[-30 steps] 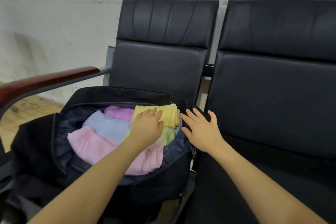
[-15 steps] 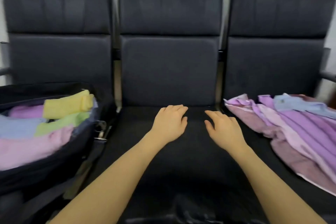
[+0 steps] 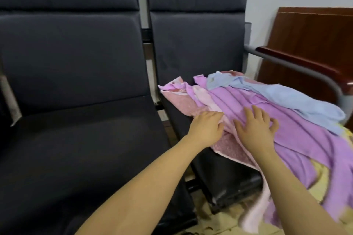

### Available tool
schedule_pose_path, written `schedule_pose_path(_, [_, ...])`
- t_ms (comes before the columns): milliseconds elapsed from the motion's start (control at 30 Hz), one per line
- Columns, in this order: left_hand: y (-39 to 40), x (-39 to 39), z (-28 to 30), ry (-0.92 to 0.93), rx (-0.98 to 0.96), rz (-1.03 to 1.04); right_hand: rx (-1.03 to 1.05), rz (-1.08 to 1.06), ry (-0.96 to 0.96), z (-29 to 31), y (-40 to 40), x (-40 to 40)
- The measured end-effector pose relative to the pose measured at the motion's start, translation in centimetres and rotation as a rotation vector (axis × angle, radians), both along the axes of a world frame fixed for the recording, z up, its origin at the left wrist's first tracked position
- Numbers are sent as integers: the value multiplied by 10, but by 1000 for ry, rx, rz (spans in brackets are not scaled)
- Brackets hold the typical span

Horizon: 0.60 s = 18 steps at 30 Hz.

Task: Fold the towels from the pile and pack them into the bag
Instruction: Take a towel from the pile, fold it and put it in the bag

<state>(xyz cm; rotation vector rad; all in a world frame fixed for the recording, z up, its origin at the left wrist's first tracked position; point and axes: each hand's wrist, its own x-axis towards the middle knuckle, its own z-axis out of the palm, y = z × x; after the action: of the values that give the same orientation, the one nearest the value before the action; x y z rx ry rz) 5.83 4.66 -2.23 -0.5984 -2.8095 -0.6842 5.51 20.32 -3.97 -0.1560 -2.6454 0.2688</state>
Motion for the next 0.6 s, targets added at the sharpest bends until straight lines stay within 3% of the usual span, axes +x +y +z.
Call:
schedule_pose_path(167, [45, -29, -9, -36, -116, -78, -15, -97, 49, -23, 29, -13])
schedule_pose_path(267, [56, -44, -14, -47, -172, -108, 5, -91, 179, -25, 33, -21])
schedule_pose_path(433, [51, -59, -3, 62, -39, -120, -79, 45, 395, -13, 35, -20])
schedule_pose_path(600, [36, -63, 10, 42, -37, -242, -50, 242, 536, 3, 29, -9])
